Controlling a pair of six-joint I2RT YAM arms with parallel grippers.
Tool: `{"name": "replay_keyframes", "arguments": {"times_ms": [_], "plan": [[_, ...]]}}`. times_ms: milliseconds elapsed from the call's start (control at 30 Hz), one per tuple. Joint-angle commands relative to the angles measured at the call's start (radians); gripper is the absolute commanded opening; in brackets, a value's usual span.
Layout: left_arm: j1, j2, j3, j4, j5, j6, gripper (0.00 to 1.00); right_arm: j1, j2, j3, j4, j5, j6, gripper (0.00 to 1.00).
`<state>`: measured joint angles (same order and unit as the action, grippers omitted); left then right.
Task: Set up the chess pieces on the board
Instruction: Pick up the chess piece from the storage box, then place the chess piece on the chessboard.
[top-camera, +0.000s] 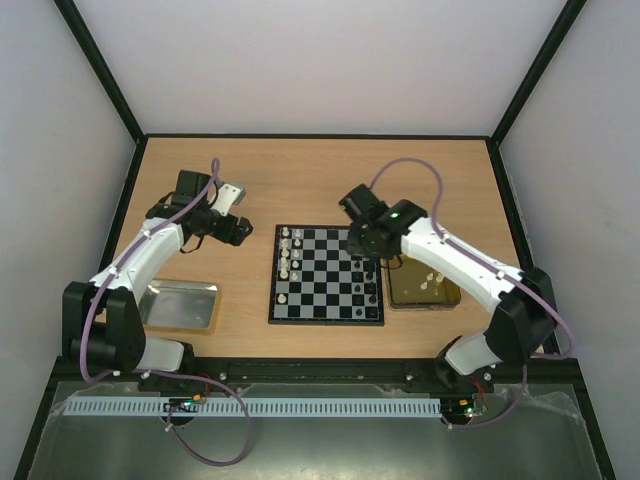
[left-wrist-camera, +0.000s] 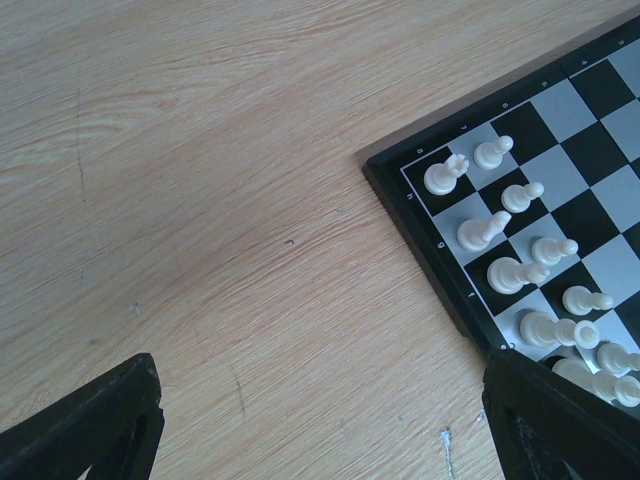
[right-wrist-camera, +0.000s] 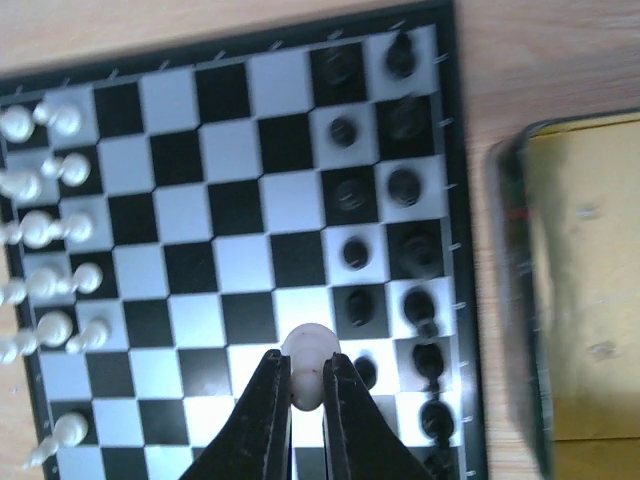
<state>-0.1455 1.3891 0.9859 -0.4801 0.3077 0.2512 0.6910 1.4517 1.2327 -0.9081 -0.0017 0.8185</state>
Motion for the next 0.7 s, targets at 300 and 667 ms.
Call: {"name": "replay_keyframes", "arguments": {"times_ms": [300,667], "plan": [[-0.003,-0.008,-0.015,0.008,-0.028,-0.003,0.87,0.331,0.277,0.172,-0.011,-0.009,0.085,0.05],[-0.002,-0.009,-0.02,0.018,-0.041,-0.004,0.87,0.373,0.404,0.229,0.042,-0.055,0.059,0.05]]}}
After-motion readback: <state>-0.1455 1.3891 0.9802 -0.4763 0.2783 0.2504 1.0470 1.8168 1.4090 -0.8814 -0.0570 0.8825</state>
